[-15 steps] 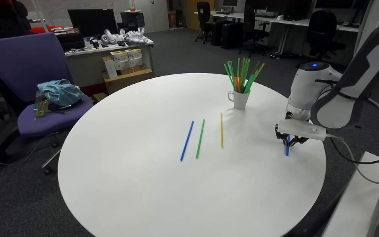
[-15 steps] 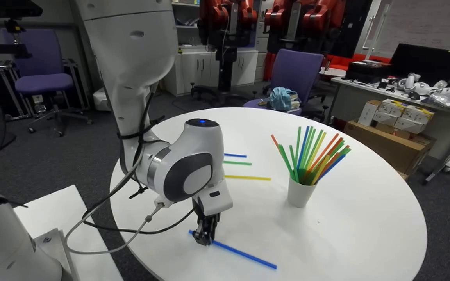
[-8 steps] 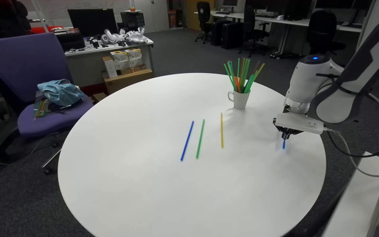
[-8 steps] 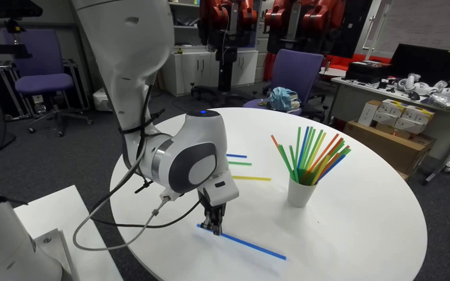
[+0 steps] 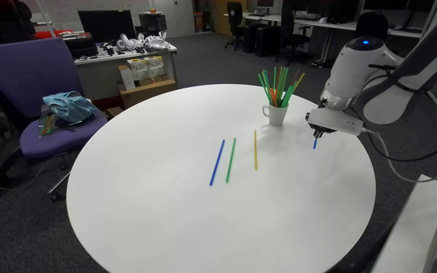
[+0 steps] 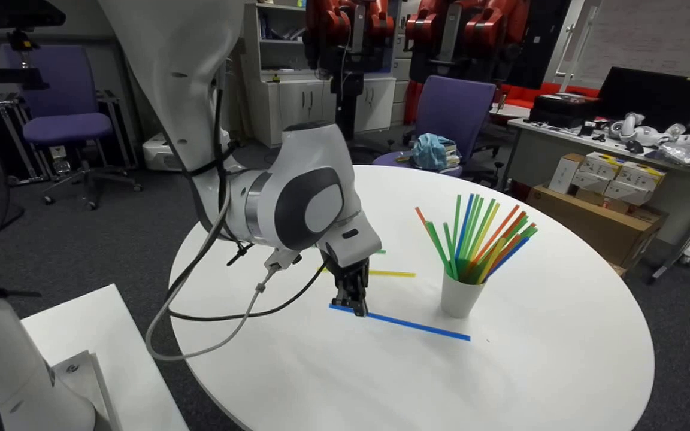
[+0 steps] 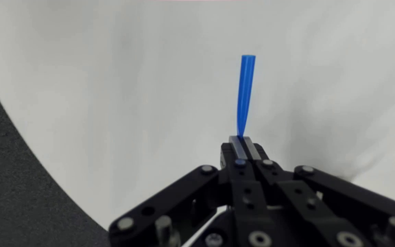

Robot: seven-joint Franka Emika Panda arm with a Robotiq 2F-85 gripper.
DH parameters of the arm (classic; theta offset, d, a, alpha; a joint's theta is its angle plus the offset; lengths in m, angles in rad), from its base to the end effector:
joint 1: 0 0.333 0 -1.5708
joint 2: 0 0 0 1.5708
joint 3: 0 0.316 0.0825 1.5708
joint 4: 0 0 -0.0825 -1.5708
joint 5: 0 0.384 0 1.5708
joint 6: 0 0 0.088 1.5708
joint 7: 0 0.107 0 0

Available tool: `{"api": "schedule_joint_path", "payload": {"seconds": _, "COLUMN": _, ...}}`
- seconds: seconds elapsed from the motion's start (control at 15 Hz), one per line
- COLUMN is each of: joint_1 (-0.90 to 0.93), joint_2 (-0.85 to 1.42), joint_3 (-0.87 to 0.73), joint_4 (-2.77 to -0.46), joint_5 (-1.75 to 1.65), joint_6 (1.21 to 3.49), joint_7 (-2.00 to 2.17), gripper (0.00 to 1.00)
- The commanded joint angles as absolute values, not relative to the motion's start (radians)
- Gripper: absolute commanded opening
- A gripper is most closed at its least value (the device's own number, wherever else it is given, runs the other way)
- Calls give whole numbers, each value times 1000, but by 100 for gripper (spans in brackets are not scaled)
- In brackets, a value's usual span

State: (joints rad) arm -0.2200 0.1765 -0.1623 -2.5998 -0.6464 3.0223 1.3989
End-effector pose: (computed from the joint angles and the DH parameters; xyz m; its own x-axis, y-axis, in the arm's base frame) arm 0.4320 -0.1277 0.2125 0.3876 -0.8837 0.2623 -0.8970 -0.4271 -0.1135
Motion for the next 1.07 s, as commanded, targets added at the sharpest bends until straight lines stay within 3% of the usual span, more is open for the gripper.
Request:
{"api": "schedule_joint_path", "payload": {"seconds": 0.0, "joint_1": -380, "joint_2": 187, "joint_3": 102, "joint_4": -2679, "joint_5": -355, "joint_6": 3086, "joint_7": 1252, "gripper": 0}}
{"api": "schedule_joint_path", "payload": {"seconds": 0.33, "joint_1": -606, "joint_2": 350, "joint_3": 511, "joint_4": -2527, "joint_5": 100, "joint_6": 2995, "joint_7": 1033, "gripper": 0}}
{"api": "schedule_joint_path", "payload": {"seconds": 0.53, "joint_1": -811, "joint_2": 276, "joint_3": 731, "joint_4": -2469, "joint_5": 287, "joint_6": 2835, "joint_7": 898, "gripper": 0}}
{"api": "schedule_joint_path", "payload": {"seconds": 0.8, "joint_1": -922, "joint_2": 195, "joint_3": 810, "joint_4": -2369, "joint_5": 402, "joint_6": 2665, "joint_7": 822, "gripper": 0}}
{"api": "schedule_joint_path", "payload": {"seconds": 0.87, "joint_1": -777, "joint_2": 141, "joint_3": 665, "joint_4": -2335, "joint_5": 539, "joint_6": 2607, "joint_7": 728, "gripper": 0}}
{"api": "schedule_joint_path", "payload": {"seconds": 1.0, "joint_1": -699, "joint_2": 95, "joint_3": 557, "joint_4": -2284, "joint_5": 632, "joint_6": 2498, "joint_7": 673, "gripper": 0}}
